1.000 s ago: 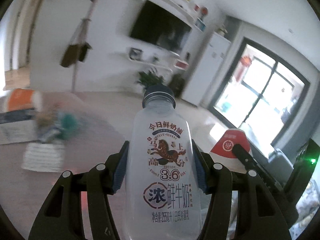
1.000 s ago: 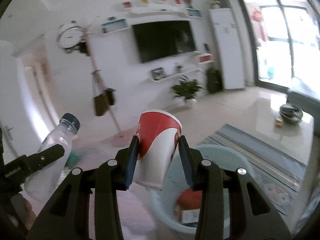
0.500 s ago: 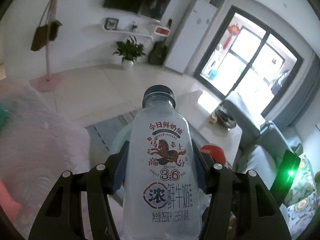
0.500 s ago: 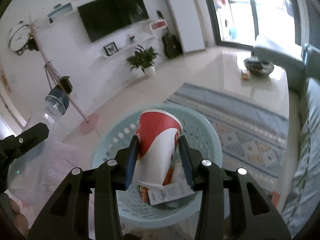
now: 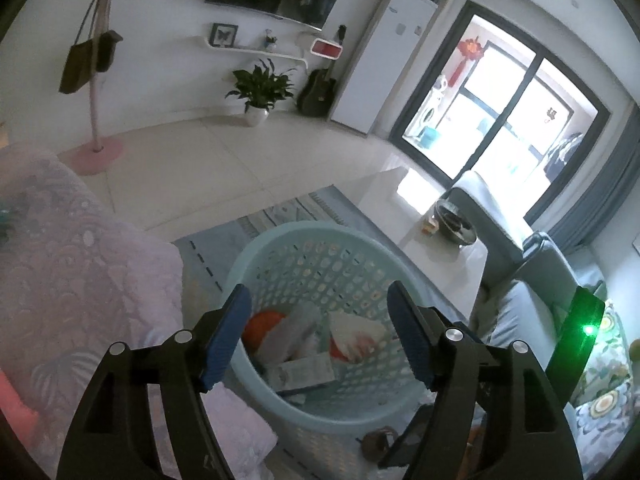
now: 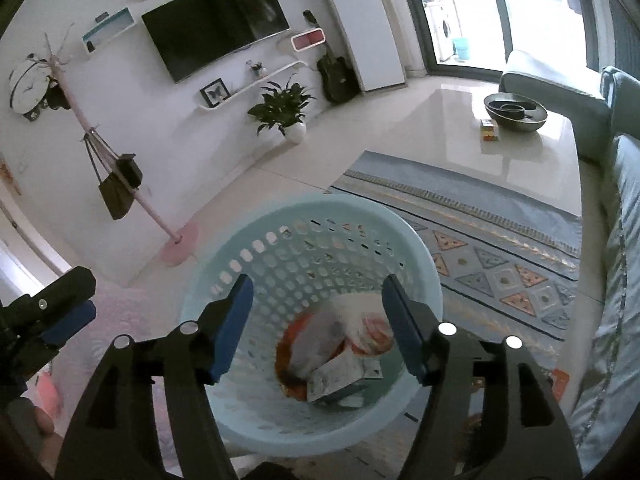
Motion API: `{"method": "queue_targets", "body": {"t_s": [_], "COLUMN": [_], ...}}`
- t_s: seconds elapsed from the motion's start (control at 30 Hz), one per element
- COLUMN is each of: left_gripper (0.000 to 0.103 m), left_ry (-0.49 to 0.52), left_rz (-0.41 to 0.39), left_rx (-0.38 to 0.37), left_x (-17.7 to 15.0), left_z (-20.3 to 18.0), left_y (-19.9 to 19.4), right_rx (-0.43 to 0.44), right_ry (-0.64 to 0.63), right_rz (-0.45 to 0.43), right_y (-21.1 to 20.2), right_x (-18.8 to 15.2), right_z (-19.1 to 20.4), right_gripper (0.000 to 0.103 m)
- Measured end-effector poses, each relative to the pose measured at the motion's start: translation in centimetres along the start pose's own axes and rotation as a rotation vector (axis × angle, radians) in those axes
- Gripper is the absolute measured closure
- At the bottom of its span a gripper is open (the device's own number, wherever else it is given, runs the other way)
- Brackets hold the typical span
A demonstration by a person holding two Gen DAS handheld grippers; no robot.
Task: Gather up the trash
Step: 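Carry bottle and cup over the blue basket and open both grippers, then move both tools back over the table toward the pink packet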
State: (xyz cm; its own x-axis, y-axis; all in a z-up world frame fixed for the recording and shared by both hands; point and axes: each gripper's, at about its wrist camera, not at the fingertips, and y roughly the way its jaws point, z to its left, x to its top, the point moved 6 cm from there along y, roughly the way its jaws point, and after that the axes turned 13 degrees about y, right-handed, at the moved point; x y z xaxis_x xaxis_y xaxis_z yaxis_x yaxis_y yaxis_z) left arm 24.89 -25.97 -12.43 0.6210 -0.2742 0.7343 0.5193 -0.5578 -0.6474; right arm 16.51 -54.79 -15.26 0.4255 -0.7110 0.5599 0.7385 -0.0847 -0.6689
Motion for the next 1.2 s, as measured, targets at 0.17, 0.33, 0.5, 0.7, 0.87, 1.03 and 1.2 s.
{"method": "queue_targets", "body": {"t_s": [0.17,0.33,0.5,0.7,0.87,1.03,1.2], "left_gripper": [0.032,0.032,0.032,0.032,0.032,0.032,0.025], "left_ry": [0.027,0.038,0.033,-0.009,-0.004,-0.025,-0.029], "left_rz": [-0.041,-0.093,-0.161,-0.233,-0.26,-0.269,-0.19], "left_rx": [0.042,0.072,0.115,0.177,0.276,0.387,0.422], "left_x": [0.0,0.0,0.2,0.2,0.0,-1.0,-3.0], "left_z": [0.3,1.0,2.7,6.2,9.8,15.6,21.9], "left_y": [-2.9,-6.6,-11.0,-16.2,-19.8,-23.5,-25.1], "right_rx": [0.054,0.124,0.198,0.294,0.363,0.398,0.413], "right_ry": [-0.029,-0.085,-0.161,-0.267,-0.378,-0.484,-0.589], "right_rz": [-0.001,-0.019,-0.031,-0.029,-0.022,0.005,0.057], "right_y": [-1.7,-4.2,-6.5,-9.1,-10.5,-10.3,-8.6], "right_x": [-0.3,-1.2,-2.7,-5.6,-8.8,-12.7,-16.2], "right_z": [2.4,6.1,10.4,16.3,21.1,24.7,26.8], "right_gripper": [0.04,0.04,0.037,0.033,0.027,0.021,0.019]}}
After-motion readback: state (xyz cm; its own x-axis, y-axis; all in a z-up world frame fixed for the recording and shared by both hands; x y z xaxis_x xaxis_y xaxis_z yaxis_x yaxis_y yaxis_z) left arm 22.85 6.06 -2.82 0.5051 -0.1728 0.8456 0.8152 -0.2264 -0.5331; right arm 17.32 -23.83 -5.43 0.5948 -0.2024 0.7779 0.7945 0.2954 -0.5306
